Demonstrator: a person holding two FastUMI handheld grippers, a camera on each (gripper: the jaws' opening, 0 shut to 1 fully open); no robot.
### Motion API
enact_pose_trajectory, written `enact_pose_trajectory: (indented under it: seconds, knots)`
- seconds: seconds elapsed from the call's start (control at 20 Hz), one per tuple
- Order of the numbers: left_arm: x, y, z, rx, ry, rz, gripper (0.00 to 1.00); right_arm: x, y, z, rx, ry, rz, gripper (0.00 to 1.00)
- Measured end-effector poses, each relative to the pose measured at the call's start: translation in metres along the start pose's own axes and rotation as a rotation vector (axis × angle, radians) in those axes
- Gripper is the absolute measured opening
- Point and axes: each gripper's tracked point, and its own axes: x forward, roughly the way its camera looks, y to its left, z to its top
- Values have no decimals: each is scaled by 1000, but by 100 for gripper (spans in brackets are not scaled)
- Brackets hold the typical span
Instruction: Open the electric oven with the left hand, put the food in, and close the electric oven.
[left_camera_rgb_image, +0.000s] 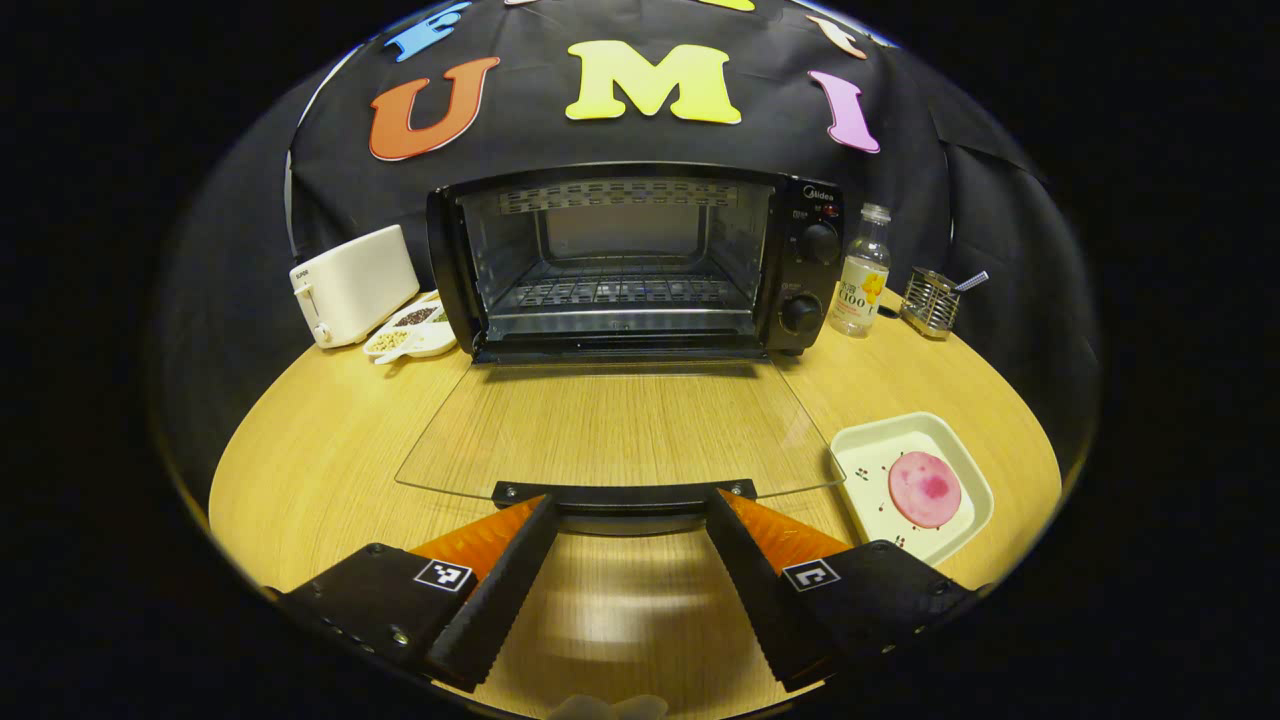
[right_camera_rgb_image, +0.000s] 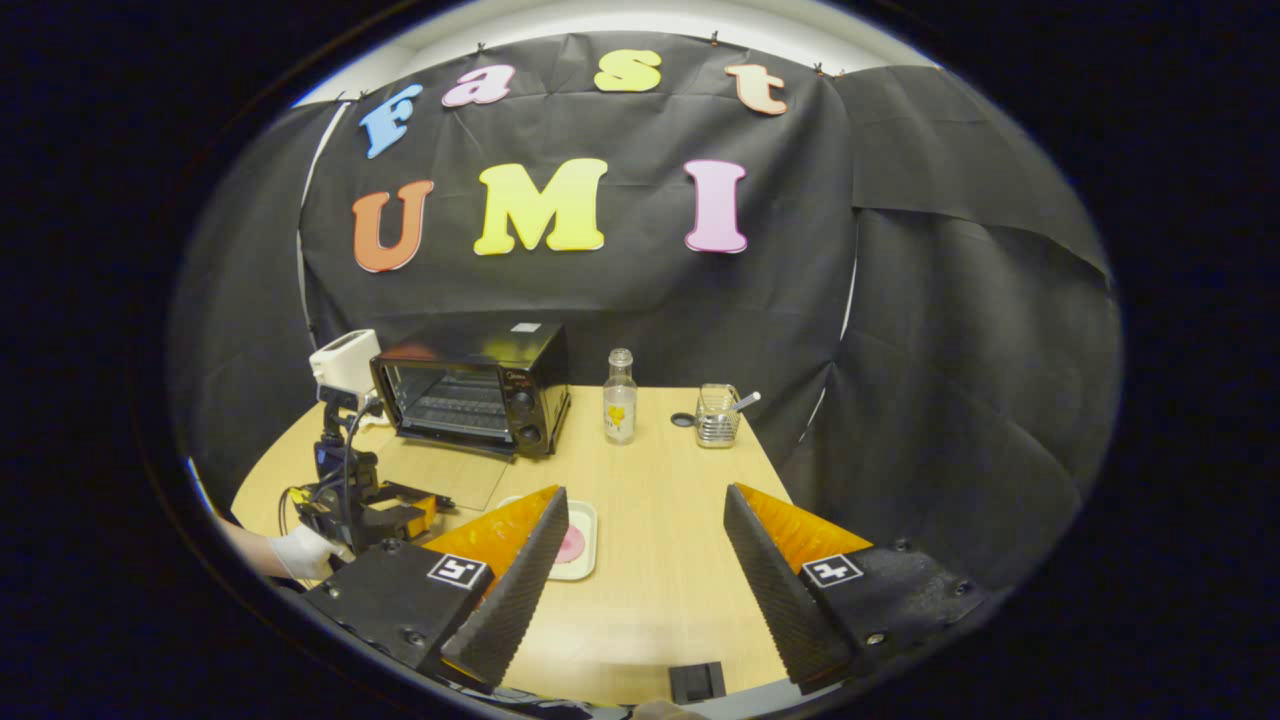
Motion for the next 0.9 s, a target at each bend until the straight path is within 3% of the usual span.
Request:
enact_pose_trajectory:
  seconds: [0.3,0.6,0.65,0.7,0.75,0.9]
  knots:
    - [-13,9,16,13,-57,44,98,34,-4,-29,54,78,47,97]
    - [-72,20,59,-21,-171,79,98,94,14,-70,63,229,154,96]
    - [-85,19,67,-34,-189,80,97,105,18,-81,50,260,177,91]
    - [-99,18,77,-35,-210,85,97,116,21,-90,38,285,194,92]
    - [-112,19,89,-27,-238,94,98,127,25,-97,41,313,215,79]
    - [-155,19,124,0,-321,120,98,153,44,-118,71,399,290,71]
